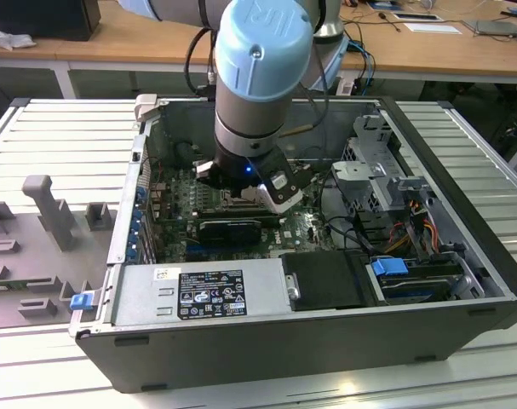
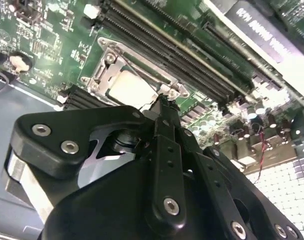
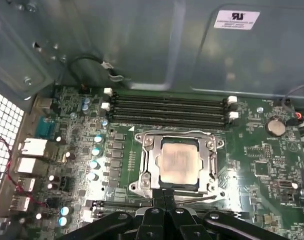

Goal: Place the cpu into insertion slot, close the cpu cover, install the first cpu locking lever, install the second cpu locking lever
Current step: 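Install the second cpu locking lever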

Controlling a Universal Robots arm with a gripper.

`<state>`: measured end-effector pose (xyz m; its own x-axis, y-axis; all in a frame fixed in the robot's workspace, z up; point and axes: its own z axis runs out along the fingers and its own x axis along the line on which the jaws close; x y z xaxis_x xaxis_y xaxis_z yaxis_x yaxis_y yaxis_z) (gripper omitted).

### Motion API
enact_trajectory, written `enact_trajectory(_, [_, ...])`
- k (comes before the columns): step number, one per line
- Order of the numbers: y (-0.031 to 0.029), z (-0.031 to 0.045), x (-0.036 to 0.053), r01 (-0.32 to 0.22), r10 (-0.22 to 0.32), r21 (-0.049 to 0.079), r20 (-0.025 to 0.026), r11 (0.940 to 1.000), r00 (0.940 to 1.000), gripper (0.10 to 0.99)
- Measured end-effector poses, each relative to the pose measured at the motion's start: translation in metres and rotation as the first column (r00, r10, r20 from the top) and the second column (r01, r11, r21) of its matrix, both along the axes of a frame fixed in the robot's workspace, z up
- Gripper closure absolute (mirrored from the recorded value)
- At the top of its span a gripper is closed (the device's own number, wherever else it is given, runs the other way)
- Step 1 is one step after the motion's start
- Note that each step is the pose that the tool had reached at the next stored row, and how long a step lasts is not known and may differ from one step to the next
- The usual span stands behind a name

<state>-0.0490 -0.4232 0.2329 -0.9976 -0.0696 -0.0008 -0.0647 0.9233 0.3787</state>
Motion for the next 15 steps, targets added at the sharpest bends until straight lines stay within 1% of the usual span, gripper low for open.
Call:
enact_trajectory(1, [-0.0001, -0.0013, -0.0026, 0.000, 0.000, 0.000, -0.0001, 1.0000, 1.0000, 0.980])
enact_trajectory(2, [-0.0001, -0.0064, -0.0086, 0.000, 0.000, 0.000, -0.0001, 1.0000, 1.0000, 0.980])
enact_trajectory(5, [-0.0001, -0.0186, -0.0133, 0.020, -0.020, 0.000, -0.0002, 0.9998, 0.9998, 0.980])
enact_trajectory(7, [-0.0001, -0.0218, -0.0194, 0.019, -0.019, 0.000, -0.0001, 0.9998, 0.9998, 0.980])
enact_trajectory(8, [-0.0001, -0.0240, -0.0211, 0.020, -0.020, 0.001, -0.0001, 0.9998, 0.9998, 0.980])
enact_trajectory(12, [-0.0001, -0.0298, -0.0226, 0.028, -0.028, 0.002, -0.0002, 0.9996, 0.9996, 0.980])
enact_trajectory(15, [-0.0001, -0.0323, -0.0245, 0.030, -0.030, 0.009, -0.0004, 0.9995, 0.9996, 0.980])
